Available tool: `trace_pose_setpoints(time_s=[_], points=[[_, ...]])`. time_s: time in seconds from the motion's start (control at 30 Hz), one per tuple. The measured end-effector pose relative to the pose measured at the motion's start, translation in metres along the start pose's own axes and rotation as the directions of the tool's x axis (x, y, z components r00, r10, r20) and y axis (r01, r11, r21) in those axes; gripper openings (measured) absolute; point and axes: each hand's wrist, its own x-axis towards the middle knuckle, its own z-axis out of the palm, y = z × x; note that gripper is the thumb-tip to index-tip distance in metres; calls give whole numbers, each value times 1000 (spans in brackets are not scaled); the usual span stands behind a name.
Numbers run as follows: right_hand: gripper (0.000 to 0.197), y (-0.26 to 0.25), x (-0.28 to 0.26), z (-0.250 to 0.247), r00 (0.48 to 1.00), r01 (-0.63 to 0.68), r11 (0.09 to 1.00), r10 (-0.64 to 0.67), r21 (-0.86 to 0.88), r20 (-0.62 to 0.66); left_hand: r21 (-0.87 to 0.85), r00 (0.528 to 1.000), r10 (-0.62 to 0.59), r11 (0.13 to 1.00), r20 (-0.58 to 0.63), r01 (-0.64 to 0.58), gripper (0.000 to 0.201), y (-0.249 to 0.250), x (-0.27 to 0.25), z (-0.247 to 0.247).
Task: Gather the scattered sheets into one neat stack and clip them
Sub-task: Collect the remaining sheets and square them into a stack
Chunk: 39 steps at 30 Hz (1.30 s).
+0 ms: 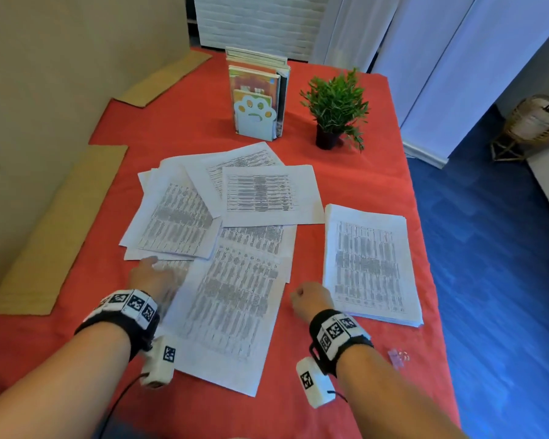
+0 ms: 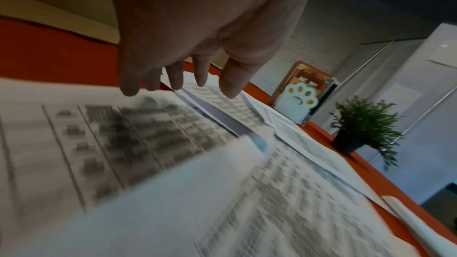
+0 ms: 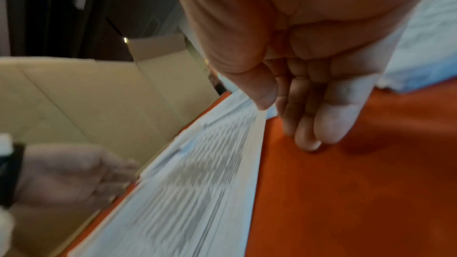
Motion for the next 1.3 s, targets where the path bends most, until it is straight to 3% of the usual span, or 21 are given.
trace_pose_setpoints(time_s=[0.07, 0.23, 0.37, 0.5, 0.6, 0.73, 0.8, 0.87, 0.97, 1.1, 1.13, 1.23, 1.3], points=[[24, -8, 2, 16, 998, -55, 998, 55, -33, -7, 40, 999, 4, 999, -38, -2, 50, 0, 23, -13], [36, -23, 10, 49, 985, -169, 968, 173, 185, -5, 76, 989, 1, 997, -145, 10, 47, 2, 69, -40], [18, -33, 15, 55, 980, -136, 963, 164, 232, -109, 176, 988, 28, 984, -149, -2, 50, 8, 96, -50], [7, -33, 20, 31, 965, -78, 910, 172, 408, -200, 220, 991, 87, 974, -107, -61, 60, 12, 114, -52], [14, -34, 31, 4, 932, -21, 851, 206, 524, -297, 249, 987, 143, 961, -77, -119, 66, 14, 120, -51], [16, -44, 61, -19, 862, -58, 683, 402, 728, -309, 252, 989, 145, 957, 11, -143, 60, 13, 123, -50], [21, -52, 73, -30, 843, -169, 702, 467, 692, -268, 277, 983, 168, 944, 72, -182, 60, 9, 124, -51], [30, -65, 82, -38, 845, -297, 784, 481, 545, -231, 263, 975, 179, 942, 129, -208, 62, 2, 124, -52], [31, -69, 107, -43, 896, -284, 915, 360, 287, -260, 159, 972, 212, 961, 106, -227, 45, -8, 111, -51], [37, -85, 132, -41, 921, -269, 910, 339, 317, -191, 94, 956, 292, 951, 30, -293, 21, -24, 94, -48], [38, -89, 135, -42, 914, -263, 893, 351, 365, -201, 67, 952, 303, 950, 38, -305, 23, -27, 91, -48], [28, -95, 142, -51, 903, -311, 920, 364, 239, -227, 44, 951, 294, 953, 92, -299, 39, -35, 85, -47], [26, -100, 141, -54, 904, -289, 918, 355, 272, -238, 18, 958, 279, 960, 71, -281, 40, -37, 83, -47]])
